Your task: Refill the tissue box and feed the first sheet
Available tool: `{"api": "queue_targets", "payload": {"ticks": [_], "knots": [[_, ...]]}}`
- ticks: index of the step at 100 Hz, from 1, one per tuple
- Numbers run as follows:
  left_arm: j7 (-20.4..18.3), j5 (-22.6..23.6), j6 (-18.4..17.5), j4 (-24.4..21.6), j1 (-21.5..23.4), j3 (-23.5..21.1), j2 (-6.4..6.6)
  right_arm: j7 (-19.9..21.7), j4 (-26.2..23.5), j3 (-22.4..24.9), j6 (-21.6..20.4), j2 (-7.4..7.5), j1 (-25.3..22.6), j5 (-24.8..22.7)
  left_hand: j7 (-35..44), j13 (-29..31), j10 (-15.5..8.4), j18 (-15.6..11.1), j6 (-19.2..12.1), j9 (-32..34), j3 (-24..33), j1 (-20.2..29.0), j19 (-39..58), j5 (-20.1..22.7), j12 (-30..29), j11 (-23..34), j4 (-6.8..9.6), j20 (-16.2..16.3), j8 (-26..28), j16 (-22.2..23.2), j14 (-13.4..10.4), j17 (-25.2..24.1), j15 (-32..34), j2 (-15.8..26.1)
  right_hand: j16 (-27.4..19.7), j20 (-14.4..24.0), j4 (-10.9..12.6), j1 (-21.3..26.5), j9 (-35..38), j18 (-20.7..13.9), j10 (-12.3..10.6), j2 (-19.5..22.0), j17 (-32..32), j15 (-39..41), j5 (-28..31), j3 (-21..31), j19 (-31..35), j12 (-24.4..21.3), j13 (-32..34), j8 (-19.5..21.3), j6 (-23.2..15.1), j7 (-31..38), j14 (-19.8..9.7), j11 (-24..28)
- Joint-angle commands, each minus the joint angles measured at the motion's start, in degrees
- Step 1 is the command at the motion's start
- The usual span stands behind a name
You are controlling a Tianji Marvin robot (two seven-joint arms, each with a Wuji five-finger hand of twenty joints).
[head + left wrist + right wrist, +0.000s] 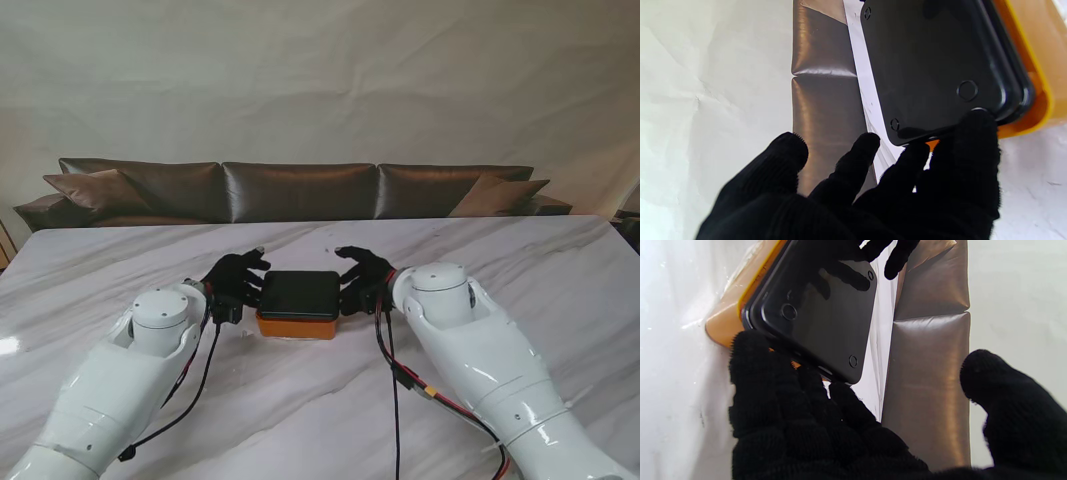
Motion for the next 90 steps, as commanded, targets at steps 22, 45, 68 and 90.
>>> {"api": "queue_targets", "payload": {"ticks": [22,45,68,90], "knots": [[-1.3,0.4,0.0,-1.7,1.1,0.0,-0.81,1.3,-0.8,-0.8,-0.2,-1.14,0.1,0.5,0.8,1.0,-8.1,-1.0,-0.5,3.9,0.6,-1.1,-3.1,1.3,4.0,8.9,2.48,-0.3,-0.2,1.0,-1.3,0.4,3.4,-0.7,-0.4,-0.2,1.9,0.1,1.5,-4.7,-6.1,0.8,0.3,-0.3,1.2,-1.1,-0.2,-0.8,0.7,0.8,-4.6,1.9,-5.0,0.6],[-0.8,1.1,1.5,-4.7,2.8,-1.0,-0.42,0.7,-1.1,-0.6,0.0,-1.24,-0.2,0.5,1.0,0.8,-8.6,-1.1,-0.9,4.3,0.5,-1.3,-3.0,1.4,4.0,8.9,2.54,-0.3,-0.1,0.9,-1.3,0.2,3.3,-0.7,-0.4,-0.1,1.9,0.1,1.4,-4.6,-6.0,0.8,0.2,-0.3,1.2,-1.1,-0.2,-0.8,0.7,0.8,-4.6,1.9,-4.9,0.6],[-0.1,1.5,2.9,-6.7,3.9,-1.6,-0.27,0.7,-0.4,-0.6,0.0,-1.37,0.1,0.5,1.1,0.4,-8.9,-1.0,-1.3,4.6,0.5,-1.4,-3.0,1.3,3.9,8.7,2.61,-0.2,-0.1,0.9,-0.8,0.1,3.3,-0.7,-0.4,-0.1,1.9,0.1,1.5,-4.6,-6.1,0.8,0.2,-0.2,1.2,-1.1,-0.2,-0.8,0.7,0.8,-4.6,1.9,-4.9,0.6],[0.1,1.5,3.6,-7.1,4.3,-2.0,-0.28,0.9,1.1,-1.2,-0.6,-1.67,0.8,1.1,1.2,0.1,-9.1,-1.1,-1.4,4.6,0.5,-1.4,-3.2,1.3,3.8,8.6,2.7,-0.2,0.0,0.9,-0.9,-0.3,3.3,-0.7,-0.4,0.0,1.9,0.2,1.4,-4.6,-6.0,0.8,0.2,-0.2,1.2,-1.1,-0.2,-0.8,0.7,0.8,-4.6,1.9,-4.9,0.6]]}}
